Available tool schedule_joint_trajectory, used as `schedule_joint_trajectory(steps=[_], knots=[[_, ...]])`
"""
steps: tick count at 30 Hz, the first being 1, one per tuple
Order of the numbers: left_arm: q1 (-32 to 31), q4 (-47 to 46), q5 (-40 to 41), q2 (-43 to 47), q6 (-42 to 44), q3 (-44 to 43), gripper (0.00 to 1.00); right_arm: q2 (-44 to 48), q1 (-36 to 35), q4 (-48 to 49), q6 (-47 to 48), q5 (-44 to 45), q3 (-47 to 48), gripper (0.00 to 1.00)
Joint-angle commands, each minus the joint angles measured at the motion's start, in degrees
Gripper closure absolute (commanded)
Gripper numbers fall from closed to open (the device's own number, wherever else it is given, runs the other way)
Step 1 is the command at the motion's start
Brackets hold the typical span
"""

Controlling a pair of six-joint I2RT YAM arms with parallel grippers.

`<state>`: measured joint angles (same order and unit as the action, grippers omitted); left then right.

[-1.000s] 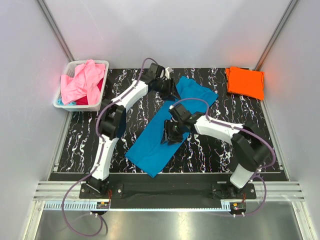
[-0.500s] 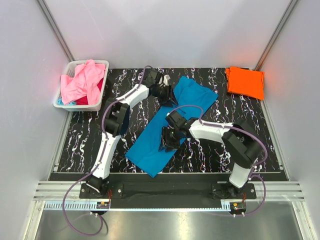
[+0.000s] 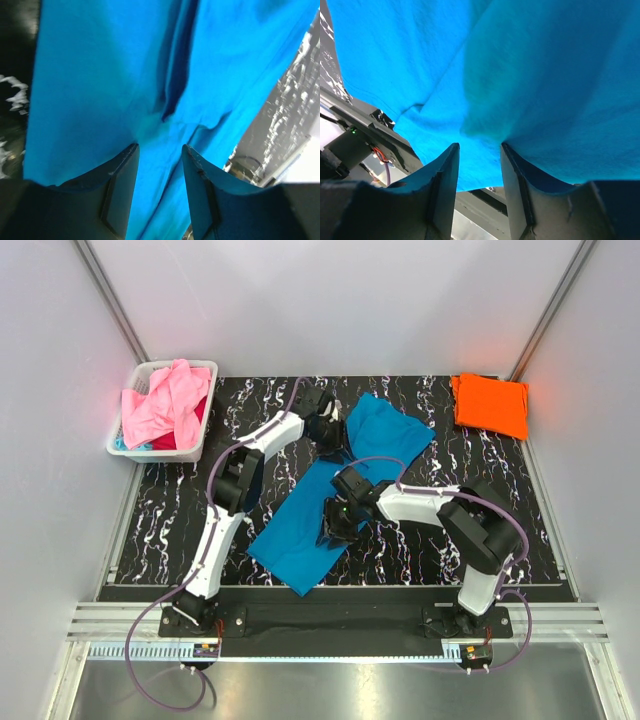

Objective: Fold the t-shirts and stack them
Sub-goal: Fold the tshirt

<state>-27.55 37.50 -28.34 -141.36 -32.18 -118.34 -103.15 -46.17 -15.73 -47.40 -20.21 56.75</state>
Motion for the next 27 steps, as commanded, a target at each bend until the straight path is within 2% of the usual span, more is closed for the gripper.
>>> schedule_joint_trajectory(steps=[1,7,17,21,27], knots=[[1.2,7.1,15.1,-0.9,1.5,-0.2,0.52,0.0,-1.0,-3.1,-0.8,2.5,-3.6,0.54],[3.3,9.9,19.9,-1.5,-0.1,-2.5,0.52,2.7,-1.0,-7.8,-2.3,5.9,-7.3,0.54],[7.7,12.3,27.1,0.5,-4.1,-0.4,0.53,5.1,-1.1,-11.9,-2.1,8.1,-10.5,0.54],[9.2,12.3,26.8,0.1,-5.1,-1.4,0.53,5.4,-1.0,-13.7,-1.4,9.2,-10.6,0.54],[10.2,12.0,21.8,-3.0,-3.8,-7.1,0.54,5.3,-1.1,-15.8,-0.9,10.5,-9.5,0.54]])
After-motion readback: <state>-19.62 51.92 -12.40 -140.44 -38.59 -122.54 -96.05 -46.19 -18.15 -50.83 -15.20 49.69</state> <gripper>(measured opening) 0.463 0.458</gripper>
